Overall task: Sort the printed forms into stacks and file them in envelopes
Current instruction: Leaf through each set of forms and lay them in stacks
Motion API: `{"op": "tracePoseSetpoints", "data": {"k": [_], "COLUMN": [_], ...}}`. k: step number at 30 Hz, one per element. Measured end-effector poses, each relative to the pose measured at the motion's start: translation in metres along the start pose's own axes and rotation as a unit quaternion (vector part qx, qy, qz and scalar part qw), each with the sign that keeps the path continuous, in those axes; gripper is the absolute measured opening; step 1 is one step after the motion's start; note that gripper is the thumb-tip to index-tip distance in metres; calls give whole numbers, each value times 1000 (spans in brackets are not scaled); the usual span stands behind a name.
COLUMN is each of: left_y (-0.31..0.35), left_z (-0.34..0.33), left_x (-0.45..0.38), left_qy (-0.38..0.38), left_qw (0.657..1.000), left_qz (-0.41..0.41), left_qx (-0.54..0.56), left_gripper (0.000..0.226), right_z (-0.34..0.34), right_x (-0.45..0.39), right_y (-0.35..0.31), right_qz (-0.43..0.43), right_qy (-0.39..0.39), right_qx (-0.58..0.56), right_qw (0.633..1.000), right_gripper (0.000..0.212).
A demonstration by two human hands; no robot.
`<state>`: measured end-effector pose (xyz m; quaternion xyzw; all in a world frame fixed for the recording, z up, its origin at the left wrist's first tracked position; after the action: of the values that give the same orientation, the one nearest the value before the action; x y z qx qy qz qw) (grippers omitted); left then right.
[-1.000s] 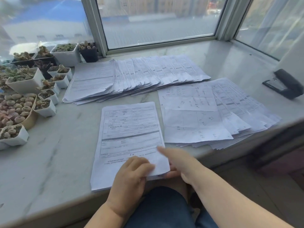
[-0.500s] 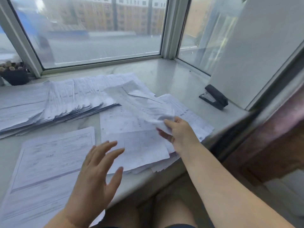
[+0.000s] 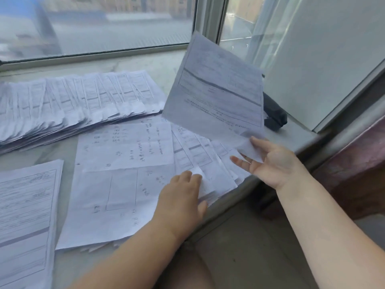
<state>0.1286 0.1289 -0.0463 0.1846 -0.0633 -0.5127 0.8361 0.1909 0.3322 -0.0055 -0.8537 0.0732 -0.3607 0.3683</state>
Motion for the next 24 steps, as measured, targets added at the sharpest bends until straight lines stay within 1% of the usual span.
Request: {"op": "tracePoseSetpoints", "data": {"k": [3, 5, 8, 11, 12, 13, 14, 15, 17, 18, 20, 22, 24], "left_y": [2, 3, 3, 1, -2, -5, -6, -5, -1, 0, 0, -2, -6], "left_z": [-4, -5, -7, -3, -1, 0, 1, 1, -1, -3, -5, -4, -1], "left_x": [-4, -5, -7, -8, -9, -10, -10, -11, -12, -12, -12, -12, -13], "left_qy": [-9, -2, -8, -37, -36, -34, -37, -39, -42, -38, -41, -31, -19], "left_qw": [998, 996, 994, 993, 993, 993, 992, 991, 989, 988, 987, 989, 995], "left_qz": [-2, -21, -54, -71, -66, -55, -41, -36, -30, -26, -23, -24, -22], "left_qx": [-57, -81, -92, -84, -90, -100, -112, -120, -140, -146, -155, -140, -99], "left_gripper": [37, 40, 61, 90, 93, 92, 85, 70, 25, 29, 47, 52, 52], "right_z": [9, 15, 21, 23, 24, 25, 26, 27, 28, 28, 27, 27, 26], "right_x": [-7, -11, -16, -19, -19, -20, -21, -21, -23, -24, -26, -27, -27], "right_y": [8, 13, 18, 19, 19, 19, 19, 19, 20, 20, 22, 24, 25], "right_qz": [-38, -56, -76, -82, -84, -86, -88, -89, -92, -93, -96, -99, -99], "right_qy": [-10, 1, 12, 17, 13, 8, 7, 6, 0, -4, -10, -24, -41], "right_qx": [2, 0, -7, -2, -5, -8, -10, -11, -10, -7, -4, -1, -5], "right_qw": [999, 998, 997, 997, 996, 996, 996, 996, 996, 996, 995, 995, 994], "right_gripper": [24, 22, 21, 19, 20, 22, 23, 24, 25, 22, 12, 12, 16]}}
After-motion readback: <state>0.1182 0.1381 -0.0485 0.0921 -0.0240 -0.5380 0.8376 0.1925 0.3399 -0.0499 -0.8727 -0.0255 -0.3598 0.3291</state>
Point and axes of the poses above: each hand's wrist, its own x-axis away from the middle knuckle, its own z-axis out of the back of the hand, y = z × x, the point moved 2 cm from there along -x, towards the middle knuckle, and after that the axes turned 12 degrees about -z, right-handed, at the moved point
